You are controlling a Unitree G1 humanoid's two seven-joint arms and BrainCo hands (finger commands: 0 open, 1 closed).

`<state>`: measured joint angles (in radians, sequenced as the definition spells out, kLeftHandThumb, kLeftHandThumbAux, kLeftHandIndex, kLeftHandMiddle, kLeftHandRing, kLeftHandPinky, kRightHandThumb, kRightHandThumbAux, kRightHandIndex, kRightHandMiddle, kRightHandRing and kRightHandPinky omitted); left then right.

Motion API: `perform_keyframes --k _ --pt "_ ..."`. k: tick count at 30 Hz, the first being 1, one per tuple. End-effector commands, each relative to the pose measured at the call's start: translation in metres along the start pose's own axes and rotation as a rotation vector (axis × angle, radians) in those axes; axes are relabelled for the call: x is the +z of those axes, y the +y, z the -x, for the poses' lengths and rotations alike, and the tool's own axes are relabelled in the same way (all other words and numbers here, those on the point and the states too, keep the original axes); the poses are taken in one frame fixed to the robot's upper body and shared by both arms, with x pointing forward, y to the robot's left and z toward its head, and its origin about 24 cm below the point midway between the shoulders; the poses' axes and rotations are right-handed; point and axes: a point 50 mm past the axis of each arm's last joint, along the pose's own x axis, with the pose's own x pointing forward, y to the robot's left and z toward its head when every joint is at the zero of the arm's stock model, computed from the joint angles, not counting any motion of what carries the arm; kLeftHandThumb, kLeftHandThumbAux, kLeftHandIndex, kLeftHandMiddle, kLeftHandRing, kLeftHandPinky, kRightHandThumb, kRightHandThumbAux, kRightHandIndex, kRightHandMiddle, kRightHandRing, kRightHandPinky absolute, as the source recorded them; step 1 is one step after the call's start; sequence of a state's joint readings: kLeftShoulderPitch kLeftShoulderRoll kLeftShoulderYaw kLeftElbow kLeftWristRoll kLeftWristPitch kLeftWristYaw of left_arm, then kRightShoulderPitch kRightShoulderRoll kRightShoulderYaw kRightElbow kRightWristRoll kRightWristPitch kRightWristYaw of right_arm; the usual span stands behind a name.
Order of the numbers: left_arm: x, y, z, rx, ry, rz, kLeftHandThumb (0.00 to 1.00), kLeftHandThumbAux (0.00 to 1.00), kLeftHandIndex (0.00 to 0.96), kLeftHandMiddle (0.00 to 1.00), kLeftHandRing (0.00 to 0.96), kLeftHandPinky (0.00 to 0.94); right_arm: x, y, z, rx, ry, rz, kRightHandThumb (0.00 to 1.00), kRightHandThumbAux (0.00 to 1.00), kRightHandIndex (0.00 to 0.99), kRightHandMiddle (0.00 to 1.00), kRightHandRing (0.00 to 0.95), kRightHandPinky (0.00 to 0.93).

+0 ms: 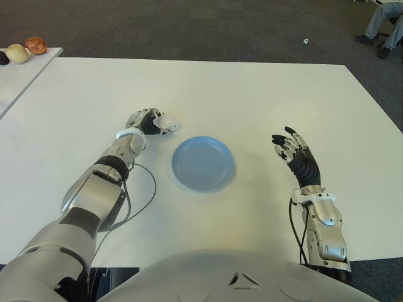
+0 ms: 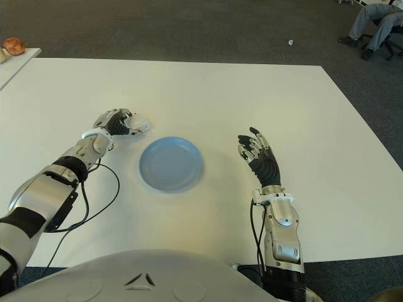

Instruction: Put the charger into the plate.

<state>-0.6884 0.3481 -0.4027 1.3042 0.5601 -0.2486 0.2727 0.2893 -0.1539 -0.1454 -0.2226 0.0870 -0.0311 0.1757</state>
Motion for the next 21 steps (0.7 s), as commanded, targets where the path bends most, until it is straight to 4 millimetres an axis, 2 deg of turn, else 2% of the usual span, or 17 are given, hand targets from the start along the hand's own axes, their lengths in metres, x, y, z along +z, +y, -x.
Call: perform_keyframes --k 1,11,17,21 --pt "-0.01 -0.012 0.006 -0.055 0.044 -0.009 0.751 0.696 0.443 0.872 0.874 0.872 -0.003 -0.001 -0.001 -0.002 0.012 -0.02 0.0 0.647 0.088 0.277 0.229 0.132" --pt "0.002 0.015 -0.005 0.025 -0.004 0.013 0.751 0.697 0.443 0.877 0.878 0.871 -0.003 0.0 -0.001 0.002 0.013 -0.018 0.0 0.641 0.096 0.275 0.226 0.126" --pt "0.018 0.047 -0.013 0.121 -0.092 0.064 0.752 0.697 0.443 0.879 0.881 0.879 -0.004 -0.001 0.0 0.001 0.023 -0.006 0.0 0.635 0.088 0.26 0.212 0.12" --pt "0.023 0.055 -0.014 0.15 -0.133 0.071 0.751 0.697 0.442 0.881 0.882 0.881 -0.005 -0.001 0.0 0.001 0.025 -0.003 0.0 0.631 0.087 0.254 0.206 0.119"
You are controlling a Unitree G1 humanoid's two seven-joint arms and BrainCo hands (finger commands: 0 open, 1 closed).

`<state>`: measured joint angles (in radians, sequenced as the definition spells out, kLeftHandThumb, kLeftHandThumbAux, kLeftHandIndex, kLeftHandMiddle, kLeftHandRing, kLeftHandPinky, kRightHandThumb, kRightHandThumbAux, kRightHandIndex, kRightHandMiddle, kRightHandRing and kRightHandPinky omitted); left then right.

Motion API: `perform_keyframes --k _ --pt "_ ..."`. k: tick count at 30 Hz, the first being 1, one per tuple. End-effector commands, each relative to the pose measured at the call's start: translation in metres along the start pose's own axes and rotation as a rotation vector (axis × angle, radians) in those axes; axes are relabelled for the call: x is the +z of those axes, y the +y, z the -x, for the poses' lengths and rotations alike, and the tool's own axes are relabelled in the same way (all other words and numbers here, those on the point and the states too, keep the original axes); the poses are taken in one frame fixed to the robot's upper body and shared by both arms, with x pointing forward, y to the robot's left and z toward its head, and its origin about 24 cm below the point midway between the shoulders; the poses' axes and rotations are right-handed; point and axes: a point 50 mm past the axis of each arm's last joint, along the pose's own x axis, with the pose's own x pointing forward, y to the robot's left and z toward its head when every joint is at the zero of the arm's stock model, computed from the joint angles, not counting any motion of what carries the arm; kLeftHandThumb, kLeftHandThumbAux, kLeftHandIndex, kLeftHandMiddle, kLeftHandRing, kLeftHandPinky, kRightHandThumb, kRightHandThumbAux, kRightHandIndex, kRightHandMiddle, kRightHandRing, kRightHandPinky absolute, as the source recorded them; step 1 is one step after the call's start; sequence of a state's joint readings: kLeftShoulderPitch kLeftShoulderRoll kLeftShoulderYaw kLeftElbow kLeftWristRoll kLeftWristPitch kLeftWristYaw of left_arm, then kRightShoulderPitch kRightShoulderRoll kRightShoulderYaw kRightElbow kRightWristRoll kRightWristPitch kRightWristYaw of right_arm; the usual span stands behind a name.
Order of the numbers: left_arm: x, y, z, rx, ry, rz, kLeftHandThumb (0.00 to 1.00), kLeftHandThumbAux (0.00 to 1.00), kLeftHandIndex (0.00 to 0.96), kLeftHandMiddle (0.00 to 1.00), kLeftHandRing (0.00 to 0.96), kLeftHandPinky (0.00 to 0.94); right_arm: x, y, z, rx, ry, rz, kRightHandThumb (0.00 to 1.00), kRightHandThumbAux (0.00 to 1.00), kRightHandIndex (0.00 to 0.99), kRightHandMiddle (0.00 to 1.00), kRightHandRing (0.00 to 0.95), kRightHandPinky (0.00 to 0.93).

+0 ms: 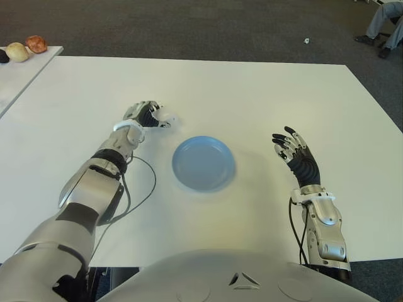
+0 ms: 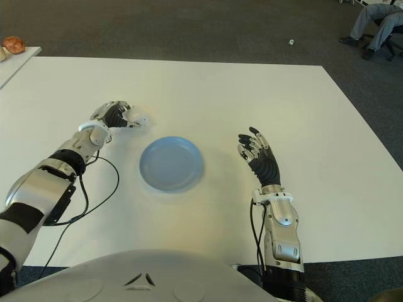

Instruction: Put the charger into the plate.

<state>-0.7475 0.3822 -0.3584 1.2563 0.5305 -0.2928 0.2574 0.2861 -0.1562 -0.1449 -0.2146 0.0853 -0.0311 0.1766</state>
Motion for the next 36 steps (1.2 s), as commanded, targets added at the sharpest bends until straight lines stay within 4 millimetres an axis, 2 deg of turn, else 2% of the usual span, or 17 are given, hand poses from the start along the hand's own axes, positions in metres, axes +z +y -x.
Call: perform_keyframes --k 1,7,20,27,36 --pt "0.013 0.02 -0.006 0.059 -0.08 0.022 0.751 0.697 0.442 0.881 0.883 0.881 -0.004 -0.001 0.0 -0.001 0.021 -0.003 0.0 0.631 0.087 0.254 0.206 0.119" --pt "0.032 0.036 -0.001 0.09 -0.26 0.043 0.751 0.697 0.442 0.886 0.885 0.88 -0.005 -0.001 -0.001 -0.002 0.033 0.005 0.0 0.625 0.075 0.24 0.191 0.096" --pt "0.053 0.042 0.019 0.054 -0.523 0.016 0.749 0.698 0.442 0.894 0.883 0.868 -0.007 0.002 -0.005 0.0 0.054 0.005 0.0 0.633 0.057 0.213 0.166 0.088" --pt "0.061 0.044 0.028 0.041 -0.597 0.026 0.749 0.698 0.442 0.891 0.882 0.869 -0.005 0.004 -0.006 0.011 0.065 0.006 0.0 0.62 0.052 0.192 0.148 0.08" --pt "0.072 0.048 0.046 0.038 -0.699 0.019 0.749 0.698 0.441 0.894 0.881 0.867 -0.024 0.017 -0.017 0.002 0.135 -0.04 0.0 0.631 0.04 0.138 0.106 0.066"
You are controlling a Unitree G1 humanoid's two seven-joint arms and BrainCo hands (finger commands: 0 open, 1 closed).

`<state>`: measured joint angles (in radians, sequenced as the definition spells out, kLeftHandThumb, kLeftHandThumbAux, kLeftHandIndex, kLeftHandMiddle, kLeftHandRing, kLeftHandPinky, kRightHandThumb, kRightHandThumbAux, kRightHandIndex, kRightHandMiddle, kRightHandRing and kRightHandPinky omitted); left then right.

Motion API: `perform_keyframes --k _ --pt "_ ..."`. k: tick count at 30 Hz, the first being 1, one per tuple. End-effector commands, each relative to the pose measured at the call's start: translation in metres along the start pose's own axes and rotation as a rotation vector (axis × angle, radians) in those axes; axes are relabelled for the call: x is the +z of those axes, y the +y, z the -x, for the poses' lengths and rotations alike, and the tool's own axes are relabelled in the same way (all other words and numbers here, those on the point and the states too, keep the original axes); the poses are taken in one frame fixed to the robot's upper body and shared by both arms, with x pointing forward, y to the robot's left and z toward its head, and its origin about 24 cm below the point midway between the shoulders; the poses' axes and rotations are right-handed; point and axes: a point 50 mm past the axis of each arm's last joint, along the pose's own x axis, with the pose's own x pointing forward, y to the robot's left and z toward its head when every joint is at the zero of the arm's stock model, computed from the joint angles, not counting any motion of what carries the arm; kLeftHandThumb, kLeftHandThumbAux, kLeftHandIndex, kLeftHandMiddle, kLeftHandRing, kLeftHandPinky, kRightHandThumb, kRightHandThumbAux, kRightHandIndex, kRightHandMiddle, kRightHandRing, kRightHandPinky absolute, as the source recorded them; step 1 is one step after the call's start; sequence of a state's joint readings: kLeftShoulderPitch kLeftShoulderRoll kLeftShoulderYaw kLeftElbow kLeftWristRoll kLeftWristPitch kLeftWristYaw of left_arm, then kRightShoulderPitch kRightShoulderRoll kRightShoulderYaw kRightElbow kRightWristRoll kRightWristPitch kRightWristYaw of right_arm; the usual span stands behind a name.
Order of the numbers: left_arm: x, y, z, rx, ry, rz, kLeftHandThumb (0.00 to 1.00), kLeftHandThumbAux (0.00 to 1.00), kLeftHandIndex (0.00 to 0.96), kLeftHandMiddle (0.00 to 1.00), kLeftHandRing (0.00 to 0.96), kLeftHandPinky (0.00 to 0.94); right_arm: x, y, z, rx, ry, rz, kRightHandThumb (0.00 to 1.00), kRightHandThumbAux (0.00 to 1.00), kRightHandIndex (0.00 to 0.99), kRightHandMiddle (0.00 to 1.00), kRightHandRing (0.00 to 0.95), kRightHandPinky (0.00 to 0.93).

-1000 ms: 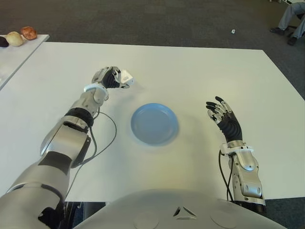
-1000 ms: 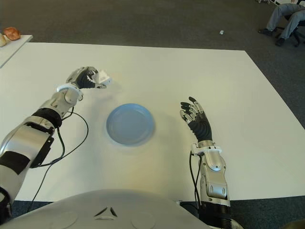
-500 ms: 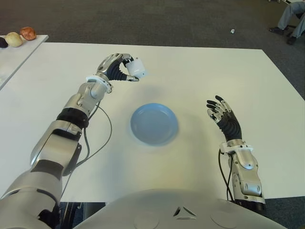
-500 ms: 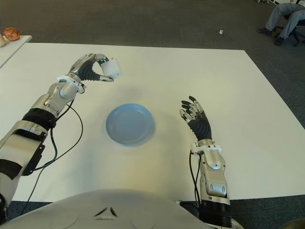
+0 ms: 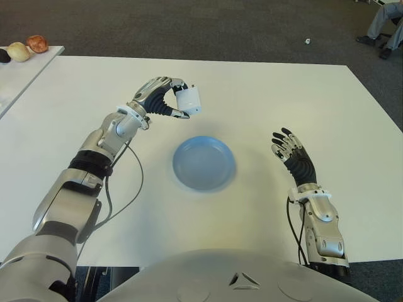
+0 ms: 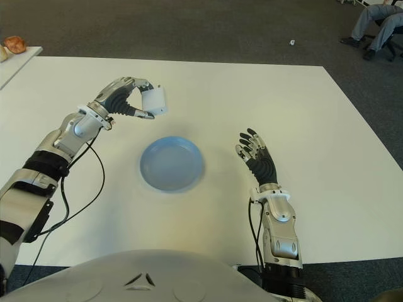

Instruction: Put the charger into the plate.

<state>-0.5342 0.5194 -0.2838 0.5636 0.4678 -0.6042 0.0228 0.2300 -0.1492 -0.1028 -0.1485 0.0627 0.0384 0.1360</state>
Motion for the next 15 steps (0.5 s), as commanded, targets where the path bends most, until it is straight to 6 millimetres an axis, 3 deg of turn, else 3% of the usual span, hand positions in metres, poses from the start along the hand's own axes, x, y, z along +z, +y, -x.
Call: perform_keyframes --k 1,15 --pt "0.007 0.002 0.008 -0.016 -0.035 0.006 0.749 0.698 0.441 0.894 0.881 0.866 -0.013 0.007 -0.007 -0.002 0.057 -0.033 0.0 0.634 0.037 0.127 0.097 0.057" --pt "0.027 -0.001 0.02 -0.065 -0.098 0.017 0.748 0.699 0.441 0.893 0.878 0.858 -0.033 0.024 -0.021 -0.019 0.117 -0.097 0.0 0.642 0.011 0.043 0.021 0.001"
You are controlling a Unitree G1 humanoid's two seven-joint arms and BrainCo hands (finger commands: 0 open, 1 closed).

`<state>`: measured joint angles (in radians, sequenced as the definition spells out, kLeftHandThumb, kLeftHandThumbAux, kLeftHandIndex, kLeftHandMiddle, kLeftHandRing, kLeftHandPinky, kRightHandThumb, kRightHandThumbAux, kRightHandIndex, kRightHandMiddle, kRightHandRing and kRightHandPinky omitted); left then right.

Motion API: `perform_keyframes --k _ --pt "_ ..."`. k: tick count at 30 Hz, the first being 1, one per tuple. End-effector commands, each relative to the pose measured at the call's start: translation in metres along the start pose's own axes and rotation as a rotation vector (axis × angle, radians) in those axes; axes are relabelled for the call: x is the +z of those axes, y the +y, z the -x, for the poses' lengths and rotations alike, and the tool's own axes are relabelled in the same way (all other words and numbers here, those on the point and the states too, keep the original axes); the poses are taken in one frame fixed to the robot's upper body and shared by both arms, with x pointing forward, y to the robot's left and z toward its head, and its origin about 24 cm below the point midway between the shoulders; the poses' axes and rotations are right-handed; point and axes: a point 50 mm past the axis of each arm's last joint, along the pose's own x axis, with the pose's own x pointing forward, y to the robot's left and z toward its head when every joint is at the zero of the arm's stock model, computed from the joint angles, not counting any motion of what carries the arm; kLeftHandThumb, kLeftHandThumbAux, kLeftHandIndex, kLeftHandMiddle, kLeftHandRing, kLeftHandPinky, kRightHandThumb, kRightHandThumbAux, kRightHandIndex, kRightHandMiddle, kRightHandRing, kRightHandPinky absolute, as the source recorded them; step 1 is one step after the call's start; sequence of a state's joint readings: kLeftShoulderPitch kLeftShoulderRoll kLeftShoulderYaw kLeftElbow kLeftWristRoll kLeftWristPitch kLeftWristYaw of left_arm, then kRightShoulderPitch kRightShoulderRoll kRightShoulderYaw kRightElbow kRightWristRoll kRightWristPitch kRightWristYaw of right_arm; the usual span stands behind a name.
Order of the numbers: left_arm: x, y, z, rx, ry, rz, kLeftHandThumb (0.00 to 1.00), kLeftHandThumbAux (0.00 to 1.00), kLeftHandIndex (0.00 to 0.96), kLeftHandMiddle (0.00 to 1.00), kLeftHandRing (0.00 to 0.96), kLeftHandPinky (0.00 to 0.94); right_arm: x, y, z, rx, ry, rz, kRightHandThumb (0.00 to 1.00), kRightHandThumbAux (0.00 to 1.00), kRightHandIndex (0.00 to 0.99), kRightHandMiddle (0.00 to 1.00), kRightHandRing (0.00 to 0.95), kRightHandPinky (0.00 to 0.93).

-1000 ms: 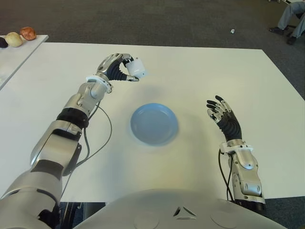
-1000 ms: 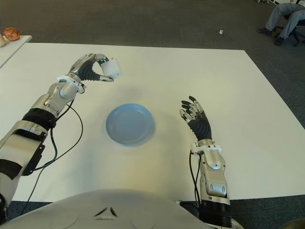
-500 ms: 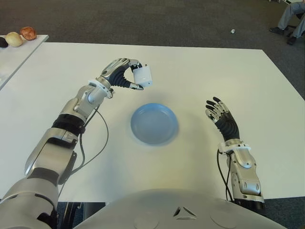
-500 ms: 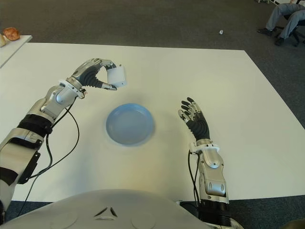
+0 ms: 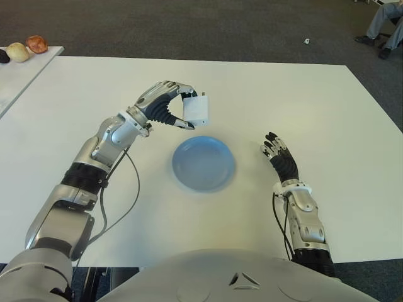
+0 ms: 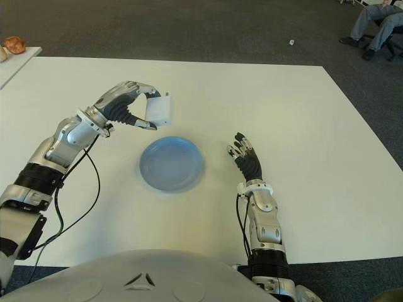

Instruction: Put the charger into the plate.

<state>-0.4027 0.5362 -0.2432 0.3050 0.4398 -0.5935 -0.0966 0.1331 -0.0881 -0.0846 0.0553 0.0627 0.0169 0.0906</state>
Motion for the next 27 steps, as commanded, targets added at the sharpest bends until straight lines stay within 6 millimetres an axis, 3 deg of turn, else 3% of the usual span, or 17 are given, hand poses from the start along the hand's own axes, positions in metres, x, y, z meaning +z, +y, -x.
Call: perform_keyframes --k 1,27 --pt "0.002 -0.002 0.006 -0.023 0.007 0.019 0.748 0.699 0.441 0.892 0.878 0.859 -0.009 0.008 -0.003 -0.004 0.03 -0.017 0.0 0.637 0.01 0.04 0.019 0.001" --pt "0.011 -0.021 0.025 -0.093 -0.011 0.072 0.749 0.698 0.441 0.884 0.875 0.852 -0.012 0.009 -0.003 -0.04 0.028 -0.01 0.0 0.578 0.025 0.056 0.017 0.008"
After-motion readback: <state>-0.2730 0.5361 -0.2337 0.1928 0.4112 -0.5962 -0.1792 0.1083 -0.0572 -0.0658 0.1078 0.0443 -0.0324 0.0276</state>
